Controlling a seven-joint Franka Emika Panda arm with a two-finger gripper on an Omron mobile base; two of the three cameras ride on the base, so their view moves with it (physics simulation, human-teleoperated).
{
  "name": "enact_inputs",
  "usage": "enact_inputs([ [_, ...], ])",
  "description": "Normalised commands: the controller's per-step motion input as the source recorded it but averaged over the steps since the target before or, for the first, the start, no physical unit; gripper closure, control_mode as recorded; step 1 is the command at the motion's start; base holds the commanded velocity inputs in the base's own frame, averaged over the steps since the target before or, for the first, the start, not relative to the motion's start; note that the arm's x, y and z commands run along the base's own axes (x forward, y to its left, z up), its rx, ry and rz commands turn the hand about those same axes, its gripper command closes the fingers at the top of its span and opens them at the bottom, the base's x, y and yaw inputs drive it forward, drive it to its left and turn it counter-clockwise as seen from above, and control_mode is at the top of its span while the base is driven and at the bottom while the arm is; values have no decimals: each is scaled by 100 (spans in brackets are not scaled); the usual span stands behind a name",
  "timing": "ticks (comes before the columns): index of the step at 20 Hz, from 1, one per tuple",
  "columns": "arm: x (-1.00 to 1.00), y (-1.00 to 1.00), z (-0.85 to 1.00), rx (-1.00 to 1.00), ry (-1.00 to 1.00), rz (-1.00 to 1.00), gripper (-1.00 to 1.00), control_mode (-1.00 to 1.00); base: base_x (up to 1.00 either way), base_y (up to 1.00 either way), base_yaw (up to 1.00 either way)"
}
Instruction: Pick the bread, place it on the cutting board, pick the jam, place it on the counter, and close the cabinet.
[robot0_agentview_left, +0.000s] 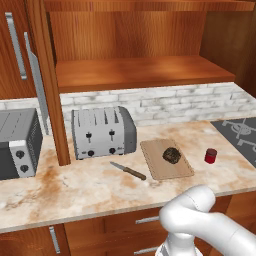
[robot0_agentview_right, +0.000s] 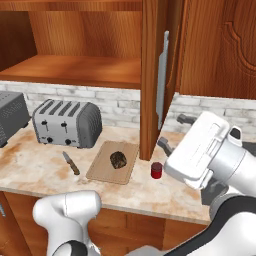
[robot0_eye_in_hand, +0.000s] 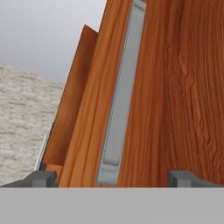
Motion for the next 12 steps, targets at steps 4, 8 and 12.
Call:
enact_inputs([
  [4,0,12,2,0,0,4,-100,-100,0,0,0],
  [8,0,17,0,0,0,3,-100,-100,0,0,0],
  [12,0,14,1,0,0,3,-100,-100,0,0,0],
])
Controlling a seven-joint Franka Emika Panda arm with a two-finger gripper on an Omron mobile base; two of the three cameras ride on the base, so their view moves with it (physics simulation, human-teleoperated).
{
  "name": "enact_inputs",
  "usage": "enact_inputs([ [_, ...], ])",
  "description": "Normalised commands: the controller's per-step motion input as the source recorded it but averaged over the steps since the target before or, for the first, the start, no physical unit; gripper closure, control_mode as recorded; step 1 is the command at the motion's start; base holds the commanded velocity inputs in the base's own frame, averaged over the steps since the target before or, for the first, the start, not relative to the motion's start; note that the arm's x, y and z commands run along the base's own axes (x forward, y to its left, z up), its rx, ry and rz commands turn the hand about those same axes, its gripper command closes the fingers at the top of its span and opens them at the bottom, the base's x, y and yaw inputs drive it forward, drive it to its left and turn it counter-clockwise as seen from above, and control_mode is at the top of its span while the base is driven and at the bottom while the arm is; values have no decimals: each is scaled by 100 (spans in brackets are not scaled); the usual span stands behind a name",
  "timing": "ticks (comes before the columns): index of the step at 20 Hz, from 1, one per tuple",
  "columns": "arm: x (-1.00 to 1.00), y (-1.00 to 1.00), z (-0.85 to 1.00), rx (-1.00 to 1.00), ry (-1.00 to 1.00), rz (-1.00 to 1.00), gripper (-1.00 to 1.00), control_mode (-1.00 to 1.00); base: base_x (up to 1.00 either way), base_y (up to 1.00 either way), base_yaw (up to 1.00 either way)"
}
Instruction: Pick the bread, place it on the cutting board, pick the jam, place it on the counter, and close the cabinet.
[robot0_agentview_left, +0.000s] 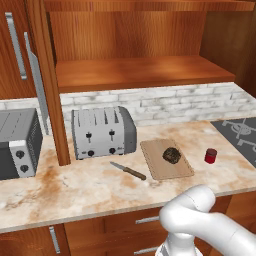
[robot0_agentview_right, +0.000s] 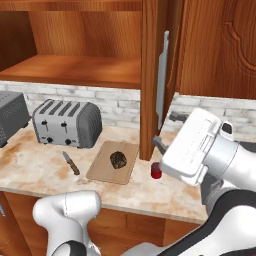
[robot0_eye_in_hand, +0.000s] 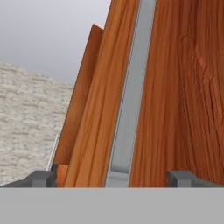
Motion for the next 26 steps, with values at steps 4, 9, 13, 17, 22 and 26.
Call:
enact_inputs([
  [4,0,4,3,0,0,3,-100,-100,0,0,0],
  [9,0,1,6,0,0,3,-100,-100,0,0,0],
  [13,0,3,3,0,0,2,-100,-100,0,0,0],
  [17,1,1,0,0,0,2,-100,-100,0,0,0],
  [22,2,4,0,0,0,2,-100,-100,0,0,0],
  [26,7,18,0,0,0,0,-100,-100,0,0,0],
])
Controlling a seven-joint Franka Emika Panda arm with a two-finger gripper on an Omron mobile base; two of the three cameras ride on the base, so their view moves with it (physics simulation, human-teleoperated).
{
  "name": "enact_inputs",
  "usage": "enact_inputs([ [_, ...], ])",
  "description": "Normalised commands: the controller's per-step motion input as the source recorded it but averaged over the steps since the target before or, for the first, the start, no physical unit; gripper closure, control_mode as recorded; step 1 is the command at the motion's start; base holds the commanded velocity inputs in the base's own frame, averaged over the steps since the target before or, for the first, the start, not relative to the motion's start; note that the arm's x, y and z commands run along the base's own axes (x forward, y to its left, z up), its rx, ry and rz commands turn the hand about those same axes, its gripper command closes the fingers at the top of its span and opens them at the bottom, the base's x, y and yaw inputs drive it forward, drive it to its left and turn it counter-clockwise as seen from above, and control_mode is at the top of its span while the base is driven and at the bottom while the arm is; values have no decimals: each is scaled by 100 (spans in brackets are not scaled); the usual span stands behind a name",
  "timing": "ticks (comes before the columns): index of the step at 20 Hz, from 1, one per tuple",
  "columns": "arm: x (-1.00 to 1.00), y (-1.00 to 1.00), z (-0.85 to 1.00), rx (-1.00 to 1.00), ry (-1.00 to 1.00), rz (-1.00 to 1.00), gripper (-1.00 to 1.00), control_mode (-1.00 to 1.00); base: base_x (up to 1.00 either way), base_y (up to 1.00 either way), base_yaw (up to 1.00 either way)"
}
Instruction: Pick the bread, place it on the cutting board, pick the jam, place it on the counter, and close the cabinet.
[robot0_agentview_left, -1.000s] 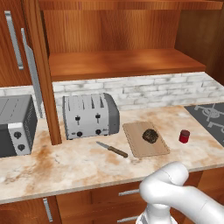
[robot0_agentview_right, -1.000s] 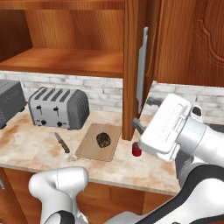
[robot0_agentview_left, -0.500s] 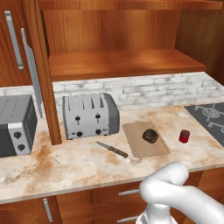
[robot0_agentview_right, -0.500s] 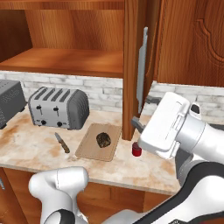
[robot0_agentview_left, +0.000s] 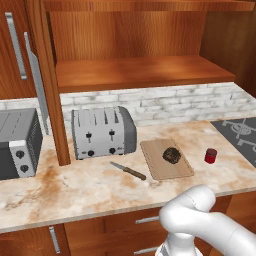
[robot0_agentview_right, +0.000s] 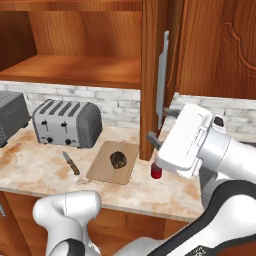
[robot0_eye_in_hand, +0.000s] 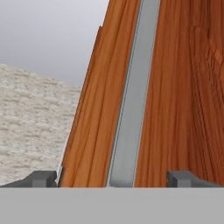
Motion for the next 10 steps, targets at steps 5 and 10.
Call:
enact_inputs([
  [5,11,20,0,0,0,0,-100,-100,0,0,0],
  [10,14,23,0,0,0,0,-100,-100,0,0,0],
])
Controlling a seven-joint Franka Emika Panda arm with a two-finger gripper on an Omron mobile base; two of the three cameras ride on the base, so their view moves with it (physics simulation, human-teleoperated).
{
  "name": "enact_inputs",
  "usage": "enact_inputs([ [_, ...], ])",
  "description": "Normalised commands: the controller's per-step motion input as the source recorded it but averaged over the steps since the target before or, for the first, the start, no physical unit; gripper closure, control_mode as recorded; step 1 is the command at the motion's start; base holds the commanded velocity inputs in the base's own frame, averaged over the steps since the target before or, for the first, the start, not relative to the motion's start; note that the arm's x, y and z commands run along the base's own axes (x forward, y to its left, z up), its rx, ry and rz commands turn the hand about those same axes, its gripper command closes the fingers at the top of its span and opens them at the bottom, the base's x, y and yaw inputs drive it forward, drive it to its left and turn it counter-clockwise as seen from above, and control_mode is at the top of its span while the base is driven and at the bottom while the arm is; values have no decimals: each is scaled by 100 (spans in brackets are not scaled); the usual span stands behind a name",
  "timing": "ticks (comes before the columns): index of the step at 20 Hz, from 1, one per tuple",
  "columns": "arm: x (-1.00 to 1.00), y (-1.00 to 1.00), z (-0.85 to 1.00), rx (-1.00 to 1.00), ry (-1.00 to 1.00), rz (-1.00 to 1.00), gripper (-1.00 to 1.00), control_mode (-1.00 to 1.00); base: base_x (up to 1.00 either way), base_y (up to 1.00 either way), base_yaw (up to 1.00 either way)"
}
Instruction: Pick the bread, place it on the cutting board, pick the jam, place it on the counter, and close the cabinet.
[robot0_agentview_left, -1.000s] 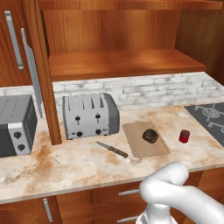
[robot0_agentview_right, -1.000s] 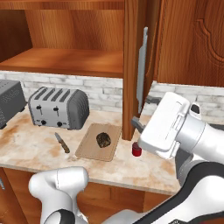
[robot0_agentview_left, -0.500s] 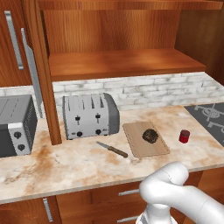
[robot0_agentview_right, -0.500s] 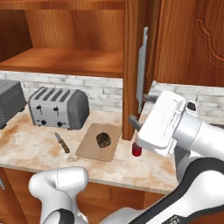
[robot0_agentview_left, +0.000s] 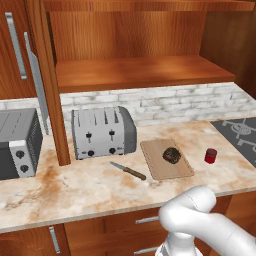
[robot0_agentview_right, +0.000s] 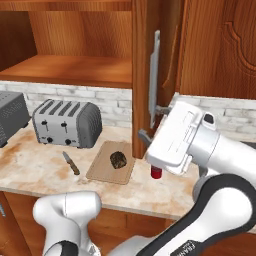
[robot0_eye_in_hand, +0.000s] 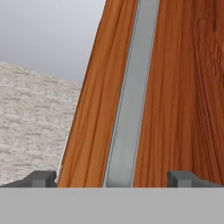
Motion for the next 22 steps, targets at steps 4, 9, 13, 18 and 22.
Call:
enact_inputs([
  [4,12,36,0,0,0,0,-100,-100,0,0,0],
  [9,12,51,0,0,0,0,-100,-100,0,0,0],
  [13,7,49,0,0,1,0,-100,-100,0,0,0],
  [18,2,54,0,1,3,-2,-100,-100,0,0,0],
  [22,1,65,0,0,1,-8,-100,-100,0,0,0],
])
